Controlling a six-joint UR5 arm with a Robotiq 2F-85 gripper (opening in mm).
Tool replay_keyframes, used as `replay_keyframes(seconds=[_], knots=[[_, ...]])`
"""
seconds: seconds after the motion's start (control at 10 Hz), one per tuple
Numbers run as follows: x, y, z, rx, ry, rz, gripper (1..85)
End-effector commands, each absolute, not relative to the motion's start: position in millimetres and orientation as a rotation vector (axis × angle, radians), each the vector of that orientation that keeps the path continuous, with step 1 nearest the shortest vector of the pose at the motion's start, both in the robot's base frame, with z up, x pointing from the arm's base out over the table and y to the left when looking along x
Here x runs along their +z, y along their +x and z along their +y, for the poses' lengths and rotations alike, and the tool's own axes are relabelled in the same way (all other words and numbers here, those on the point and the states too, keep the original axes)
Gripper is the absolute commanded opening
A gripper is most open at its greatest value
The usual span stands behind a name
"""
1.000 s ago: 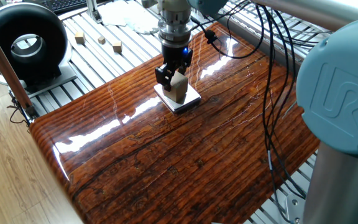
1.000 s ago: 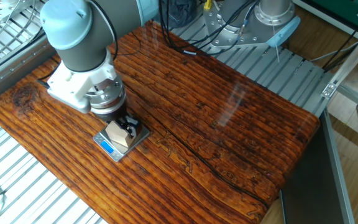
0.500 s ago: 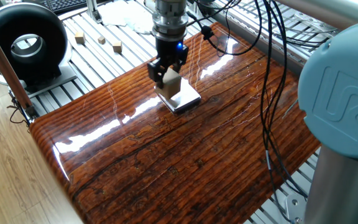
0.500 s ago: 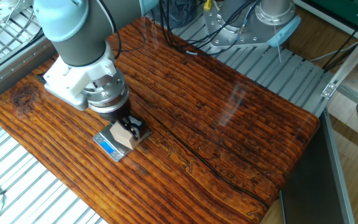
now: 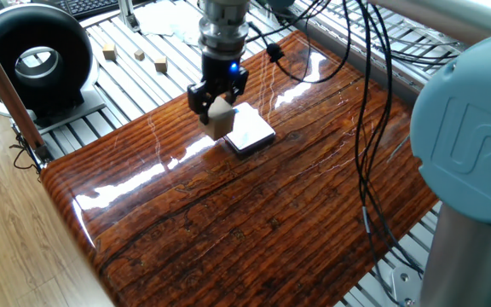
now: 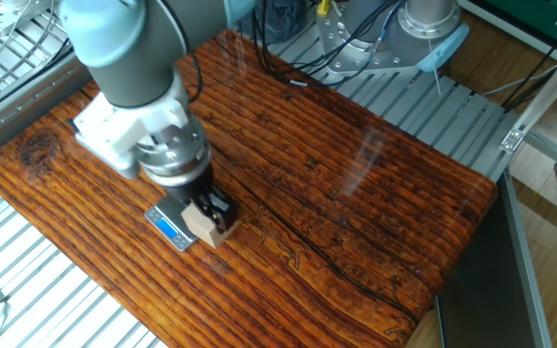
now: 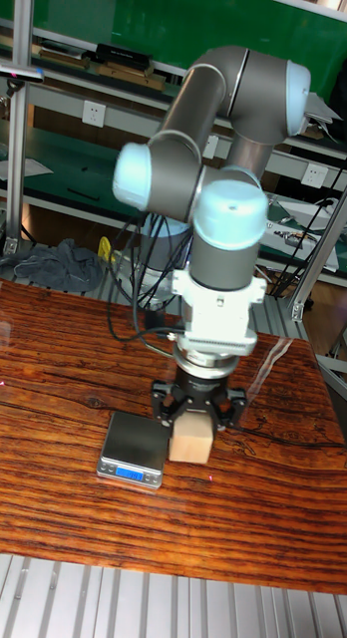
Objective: Remove the object from the scale
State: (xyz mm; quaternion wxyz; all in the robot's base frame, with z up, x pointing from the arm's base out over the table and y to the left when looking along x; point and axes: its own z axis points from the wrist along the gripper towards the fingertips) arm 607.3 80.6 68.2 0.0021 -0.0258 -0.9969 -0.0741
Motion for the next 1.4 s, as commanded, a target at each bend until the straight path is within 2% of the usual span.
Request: replay_keyframes(seconds=[0.0, 0.2, 0.4, 0.5, 0.6, 0.8, 0.9, 1.1, 1.2, 1.3], knots=[[60.0, 610.4, 100.8, -0.204, -0.132, -3.152, 1.0], [54.5, 610.7, 102.0, -0.198, -0.121, -3.145, 2.0], [53.3, 618.3, 100.4, -0.197, -0.012, -3.179, 54.7], [53.7, 622.2, 101.2, -0.202, 0.021, -3.195, 68.0], [54.8, 624.5, 104.2, -0.221, 0.039, -3.204, 74.3], [58.7, 623.6, 102.9, -0.228, 0.049, -3.199, 76.0], [64.6, 620.6, 96.2, -0.211, 0.038, -3.189, 68.3], [80.1, 617.9, 87.2, -0.235, 0.053, -3.179, 63.7], [83.7, 618.6, 82.6, -0.239, 0.060, -3.177, 50.0], [82.8, 621.8, 69.1, -0.174, 0.063, -3.190, 28.7]])
